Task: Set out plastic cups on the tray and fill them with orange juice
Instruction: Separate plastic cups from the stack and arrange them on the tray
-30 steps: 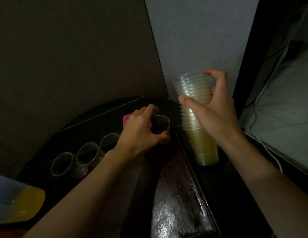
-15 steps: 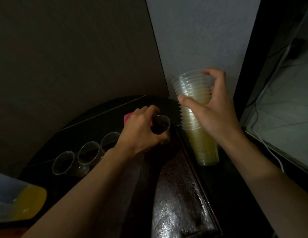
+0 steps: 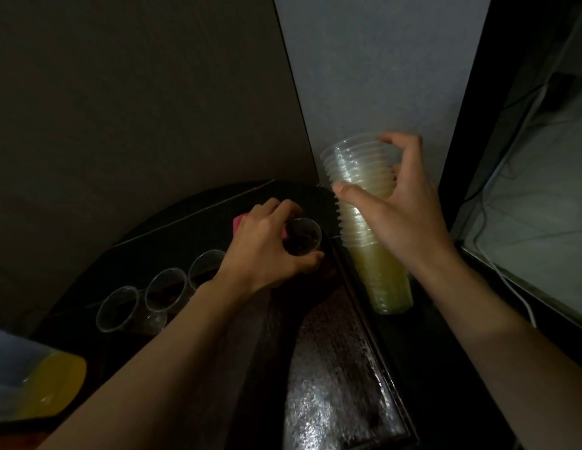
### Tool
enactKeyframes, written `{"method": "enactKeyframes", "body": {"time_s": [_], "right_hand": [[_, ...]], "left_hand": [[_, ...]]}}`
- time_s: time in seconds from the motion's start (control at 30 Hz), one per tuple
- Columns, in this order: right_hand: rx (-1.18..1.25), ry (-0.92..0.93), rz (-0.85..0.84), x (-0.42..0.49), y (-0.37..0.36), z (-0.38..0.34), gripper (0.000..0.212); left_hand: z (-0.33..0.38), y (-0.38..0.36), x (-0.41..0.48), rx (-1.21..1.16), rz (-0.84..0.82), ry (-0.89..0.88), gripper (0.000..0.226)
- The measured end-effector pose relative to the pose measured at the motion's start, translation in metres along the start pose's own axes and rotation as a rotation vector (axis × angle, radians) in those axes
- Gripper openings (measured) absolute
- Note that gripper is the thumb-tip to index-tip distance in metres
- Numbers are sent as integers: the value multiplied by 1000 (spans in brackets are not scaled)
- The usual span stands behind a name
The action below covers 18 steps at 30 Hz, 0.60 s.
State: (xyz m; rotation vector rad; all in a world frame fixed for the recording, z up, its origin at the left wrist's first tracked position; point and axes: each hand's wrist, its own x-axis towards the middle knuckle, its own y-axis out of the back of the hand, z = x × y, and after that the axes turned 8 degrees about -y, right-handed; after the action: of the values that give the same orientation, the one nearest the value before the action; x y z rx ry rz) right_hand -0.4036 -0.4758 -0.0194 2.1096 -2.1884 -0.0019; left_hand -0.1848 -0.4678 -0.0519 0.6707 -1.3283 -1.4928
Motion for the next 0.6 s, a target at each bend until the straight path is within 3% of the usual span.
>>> {"method": "enactKeyframes", "body": {"time_s": [0.27,0.6], "right_hand": [[8,2,-10,0,-3,0,60],[-2,4,-2,2,-5,3,65]], "left_hand": [[0,2,1,-51,31,11,62],[-2,1,2,-48,24,-8,68]]}}
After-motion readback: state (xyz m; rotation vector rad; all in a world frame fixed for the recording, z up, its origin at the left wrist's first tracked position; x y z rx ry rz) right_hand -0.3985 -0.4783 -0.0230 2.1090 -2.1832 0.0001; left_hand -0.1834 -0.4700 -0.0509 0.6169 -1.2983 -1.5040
